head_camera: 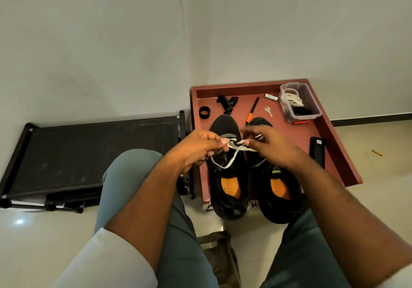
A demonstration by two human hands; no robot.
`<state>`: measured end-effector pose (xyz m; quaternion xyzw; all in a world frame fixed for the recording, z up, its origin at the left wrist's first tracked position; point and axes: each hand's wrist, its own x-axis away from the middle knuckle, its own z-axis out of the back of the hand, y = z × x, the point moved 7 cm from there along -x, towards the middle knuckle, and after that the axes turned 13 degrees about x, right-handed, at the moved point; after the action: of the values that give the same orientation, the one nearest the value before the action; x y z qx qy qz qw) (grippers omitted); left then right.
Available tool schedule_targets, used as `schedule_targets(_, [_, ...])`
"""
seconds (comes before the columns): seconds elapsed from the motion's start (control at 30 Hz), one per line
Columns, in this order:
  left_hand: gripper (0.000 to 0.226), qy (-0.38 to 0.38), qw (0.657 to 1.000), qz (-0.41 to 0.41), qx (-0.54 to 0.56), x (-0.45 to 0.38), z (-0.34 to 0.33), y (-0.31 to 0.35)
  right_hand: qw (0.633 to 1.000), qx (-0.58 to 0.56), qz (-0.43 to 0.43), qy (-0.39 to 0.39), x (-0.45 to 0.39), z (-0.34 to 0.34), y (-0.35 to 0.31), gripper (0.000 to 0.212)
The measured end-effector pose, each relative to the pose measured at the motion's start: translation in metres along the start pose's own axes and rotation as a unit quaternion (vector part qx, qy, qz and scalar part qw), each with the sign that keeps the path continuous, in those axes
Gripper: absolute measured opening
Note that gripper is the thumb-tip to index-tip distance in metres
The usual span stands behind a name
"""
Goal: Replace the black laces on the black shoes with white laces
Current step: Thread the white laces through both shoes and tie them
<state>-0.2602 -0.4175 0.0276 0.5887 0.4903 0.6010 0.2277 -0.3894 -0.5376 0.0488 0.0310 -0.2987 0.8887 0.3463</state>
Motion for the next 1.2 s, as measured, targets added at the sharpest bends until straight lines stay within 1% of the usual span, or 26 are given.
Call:
schedule_targets(0.03, [0.027, -0.006, 1.000, 0.004, -0.003, -0.001, 0.000, 0.000, 0.999, -0.047, 0.014, -0.020, 0.001, -0.003, -0.004, 0.038])
schedule_targets(0.07, [0.026, -0.016, 1.000, 0.010, -0.007, -0.001, -0.003, -0.001, 0.996, -0.078, 0.031, -0.039, 0.004, -0.007, -0.013, 0.041])
schedule_targets(0.1, [0.025, -0.023, 1.000, 0.017, -0.010, -0.001, -0.006, -0.002, 0.993, -0.101, 0.049, -0.046, 0.006, -0.011, -0.022, 0.036])
schedule_targets(0.13, [0.024, -0.025, 0.999, 0.021, -0.011, -0.001, -0.007, -0.003, 0.991, -0.112, 0.058, -0.031, 0.006, -0.014, -0.026, 0.026])
schedule_targets(0.17, [0.023, -0.018, 1.000, 0.020, -0.007, -0.001, -0.006, -0.004, 0.992, -0.114, 0.050, -0.002, 0.004, -0.014, -0.023, 0.016])
schedule_targets(0.2, [0.021, -0.004, 1.000, 0.014, 0.001, 0.000, -0.002, -0.003, 0.993, -0.105, 0.030, 0.033, 0.002, -0.011, -0.015, 0.011])
schedule_targets(0.27, [0.015, 0.042, 0.999, -0.002, 0.013, 0.000, 0.014, 0.000, 0.994, -0.035, -0.028, 0.099, -0.001, 0.006, 0.012, 0.012])
schedule_targets(0.33, [0.012, 0.084, 0.996, -0.015, 0.000, 0.002, 0.029, 0.001, 0.979, 0.084, -0.087, 0.165, 0.003, 0.032, 0.039, 0.017])
schedule_targets(0.4, [0.010, 0.094, 0.995, -0.020, -0.017, 0.001, 0.032, 0.000, 0.960, 0.168, -0.128, 0.182, 0.010, 0.047, 0.057, 0.020])
schedule_targets(0.43, [0.009, 0.087, 0.996, -0.019, -0.025, 0.000, 0.028, -0.001, 0.961, 0.177, -0.122, 0.172, 0.010, 0.046, 0.056, 0.026])
schedule_targets(0.47, [0.008, 0.077, 0.996, -0.020, -0.035, -0.001, 0.022, -0.001, 0.970, 0.161, -0.092, 0.155, 0.009, 0.040, 0.048, 0.035])
schedule_targets(0.53, [0.012, 0.053, 0.997, -0.026, -0.045, -0.004, 0.007, 0.000, 0.995, 0.036, -0.023, 0.089, 0.005, 0.017, 0.018, 0.053])
schedule_targets(0.57, [0.013, 0.043, 0.998, -0.032, -0.044, -0.006, 0.000, 0.000, 0.998, -0.034, 0.007, 0.046, 0.004, 0.002, 0.002, 0.057])
schedule_targets(0.6, [0.015, 0.039, 0.998, -0.036, -0.041, -0.007, -0.004, 0.000, 0.996, -0.082, 0.035, 0.012, 0.002, -0.012, -0.012, 0.056])
schedule_targets(0.63, [0.014, 0.042, 0.998, -0.039, -0.040, -0.008, -0.005, 0.000, 0.993, -0.104, 0.048, -0.004, 0.001, -0.023, -0.019, 0.049])
schedule_targets(0.67, [0.013, 0.050, 0.997, -0.040, -0.038, -0.008, -0.003, 0.000, 0.992, -0.119, 0.048, 0.004, -0.001, -0.028, -0.020, 0.037])
schedule_targets(0.7, [0.012, 0.064, 0.997, -0.040, -0.036, -0.009, 0.002, -0.001, 0.990, -0.132, 0.031, 0.026, -0.003, -0.026, -0.016, 0.025])
schedule_targets(0.73, [0.010, 0.080, 0.995, -0.038, -0.036, -0.009, 0.009, -0.002, 0.989, -0.139, 0.009, 0.051, -0.003, -0.022, -0.010, 0.018])
schedule_targets(0.8, [0.008, 0.109, 0.992, -0.038, -0.044, -0.011, 0.020, -0.005, 0.991, -0.104, -0.025, 0.081, -0.003, -0.015, 0.004, 0.013])
schedule_targets(0.87, [0.008, 0.117, 0.991, -0.039, -0.054, -0.014, 0.020, -0.007, 0.997, -0.028, -0.017, 0.067, -0.004, -0.015, 0.008, 0.018])
schedule_targets(0.93, [0.011, 0.107, 0.992, -0.029, -0.056, -0.017, 0.012, -0.010, 0.999, 0.003, 0.018, 0.027, -0.007, -0.024, 0.002, 0.039])
schedule_targets(0.97, [0.013, 0.100, 0.993, -0.021, -0.051, -0.018, 0.008, -0.011, 0.999, -0.009, 0.028, 0.019, -0.008, -0.028, -0.001, 0.045])
schedule_targets(1.0, [0.014, 0.096, 0.994, -0.013, -0.042, -0.019, 0.005, -0.013, 0.999, -0.031, 0.035, 0.022, -0.008, -0.030, -0.006, 0.042])
schedule_targets(1.07, [0.017, 0.110, 0.994, -0.004, -0.014, -0.021, 0.004, -0.015, 0.994, -0.089, 0.035, 0.049, -0.008, -0.029, -0.008, 0.023])
schedule_targets(1.13, [0.025, 0.161, 0.987, -0.012, 0.017, -0.022, 0.012, -0.018, 0.985, -0.145, 0.015, 0.088, -0.008, -0.025, 0.000, 0.014])
schedule_targets(1.2, [0.030, 0.214, 0.976, -0.036, -0.002, -0.023, 0.019, -0.021, 0.971, -0.196, -0.019, 0.132, -0.009, -0.022, 0.014, 0.011])
